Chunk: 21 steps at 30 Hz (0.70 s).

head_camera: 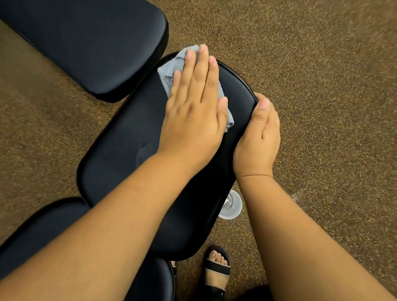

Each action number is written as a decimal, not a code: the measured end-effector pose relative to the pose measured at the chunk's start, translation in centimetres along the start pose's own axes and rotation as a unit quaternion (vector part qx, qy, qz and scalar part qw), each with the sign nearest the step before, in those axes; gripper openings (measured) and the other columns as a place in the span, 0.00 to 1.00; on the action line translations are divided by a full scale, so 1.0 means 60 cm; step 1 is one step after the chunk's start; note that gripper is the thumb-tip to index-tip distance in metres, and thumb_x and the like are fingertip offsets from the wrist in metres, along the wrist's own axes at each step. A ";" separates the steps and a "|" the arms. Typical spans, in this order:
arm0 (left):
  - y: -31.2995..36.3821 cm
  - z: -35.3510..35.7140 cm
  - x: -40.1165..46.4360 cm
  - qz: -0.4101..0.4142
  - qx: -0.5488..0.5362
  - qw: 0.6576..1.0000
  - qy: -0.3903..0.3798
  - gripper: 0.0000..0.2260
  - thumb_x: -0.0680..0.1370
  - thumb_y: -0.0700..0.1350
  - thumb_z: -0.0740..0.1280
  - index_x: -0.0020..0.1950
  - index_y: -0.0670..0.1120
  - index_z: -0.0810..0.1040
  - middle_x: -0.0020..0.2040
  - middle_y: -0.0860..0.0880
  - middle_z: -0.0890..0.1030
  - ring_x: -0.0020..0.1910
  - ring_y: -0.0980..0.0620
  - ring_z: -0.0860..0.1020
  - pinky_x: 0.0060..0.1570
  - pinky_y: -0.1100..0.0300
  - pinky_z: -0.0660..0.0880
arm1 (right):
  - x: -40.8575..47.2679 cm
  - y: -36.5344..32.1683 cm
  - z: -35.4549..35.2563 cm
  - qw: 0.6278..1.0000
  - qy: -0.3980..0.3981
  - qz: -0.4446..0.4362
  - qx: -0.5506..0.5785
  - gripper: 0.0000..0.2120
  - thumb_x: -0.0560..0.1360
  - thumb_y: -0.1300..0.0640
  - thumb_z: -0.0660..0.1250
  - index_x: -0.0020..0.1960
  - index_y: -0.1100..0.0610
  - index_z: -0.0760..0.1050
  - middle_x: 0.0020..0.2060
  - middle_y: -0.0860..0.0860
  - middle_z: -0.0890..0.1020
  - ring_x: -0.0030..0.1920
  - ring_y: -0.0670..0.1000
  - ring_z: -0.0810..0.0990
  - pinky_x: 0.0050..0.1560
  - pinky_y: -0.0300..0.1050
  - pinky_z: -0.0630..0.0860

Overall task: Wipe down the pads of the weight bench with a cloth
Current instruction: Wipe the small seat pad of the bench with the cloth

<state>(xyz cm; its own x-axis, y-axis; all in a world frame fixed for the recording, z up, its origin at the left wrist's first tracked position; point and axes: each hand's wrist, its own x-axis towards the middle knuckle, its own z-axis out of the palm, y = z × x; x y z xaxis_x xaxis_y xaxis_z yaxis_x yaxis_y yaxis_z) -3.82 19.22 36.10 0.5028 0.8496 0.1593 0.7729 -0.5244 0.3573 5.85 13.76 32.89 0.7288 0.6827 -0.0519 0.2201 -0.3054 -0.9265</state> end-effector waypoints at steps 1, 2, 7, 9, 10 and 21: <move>-0.001 0.000 -0.010 0.024 0.003 1.000 -0.010 0.26 0.83 0.46 0.49 0.78 0.36 0.51 0.79 0.39 0.51 0.79 0.42 0.48 0.77 0.48 0.45 | 0.000 -0.001 -0.001 1.000 0.002 -0.002 0.001 0.19 0.83 0.52 0.48 0.62 0.54 0.75 0.51 0.40 0.75 0.56 0.43 0.71 0.56 0.25 0.62; -0.004 -0.001 -0.026 0.055 0.005 0.998 -0.021 0.26 0.83 0.46 0.49 0.78 0.36 0.51 0.79 0.39 0.51 0.79 0.42 0.48 0.77 0.47 0.46 | 0.001 -0.001 -0.001 1.000 0.004 -0.005 0.000 0.19 0.83 0.52 0.48 0.62 0.55 0.75 0.52 0.41 0.75 0.56 0.43 0.71 0.57 0.26 0.62; -0.036 -0.004 -0.117 0.120 0.001 0.991 -0.054 0.26 0.82 0.47 0.52 0.78 0.36 0.52 0.79 0.39 0.53 0.79 0.43 0.50 0.77 0.47 0.48 | 0.001 0.000 -0.002 1.000 -0.001 -0.002 -0.003 0.19 0.84 0.52 0.47 0.62 0.54 0.75 0.51 0.40 0.74 0.56 0.43 0.71 0.57 0.27 0.63; -0.035 0.001 -0.127 0.089 -0.005 0.995 -0.040 0.27 0.82 0.46 0.53 0.77 0.35 0.52 0.79 0.38 0.51 0.79 0.42 0.49 0.77 0.48 0.47 | 0.001 0.001 -0.002 1.000 -0.002 0.002 -0.003 0.19 0.84 0.52 0.47 0.62 0.53 0.75 0.50 0.37 0.74 0.56 0.41 0.70 0.56 0.25 0.62; -0.030 0.004 -0.125 0.065 -0.011 0.997 -0.027 0.28 0.81 0.45 0.53 0.77 0.33 0.51 0.78 0.36 0.51 0.78 0.41 0.49 0.77 0.48 0.46 | 0.001 0.000 -0.002 1.000 -0.002 0.003 -0.004 0.19 0.84 0.52 0.47 0.62 0.52 0.75 0.50 0.36 0.73 0.55 0.41 0.70 0.56 0.24 0.61; 0.007 -0.006 -0.011 0.023 -0.022 0.999 -0.026 0.29 0.79 0.45 0.50 0.77 0.33 0.51 0.78 0.34 0.50 0.78 0.38 0.47 0.77 0.45 0.44 | 0.003 0.001 0.000 1.000 0.001 -0.012 -0.008 0.20 0.83 0.53 0.47 0.61 0.55 0.75 0.51 0.41 0.75 0.56 0.46 0.73 0.56 0.29 0.64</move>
<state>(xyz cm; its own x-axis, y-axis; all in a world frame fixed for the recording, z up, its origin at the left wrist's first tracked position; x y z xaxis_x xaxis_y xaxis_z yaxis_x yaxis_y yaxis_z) -3.96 18.47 36.46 0.5575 0.8203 0.1282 0.7319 -0.5584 0.3905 6.02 13.85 32.83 0.7238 0.6894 -0.0286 0.2489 -0.2995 -0.9211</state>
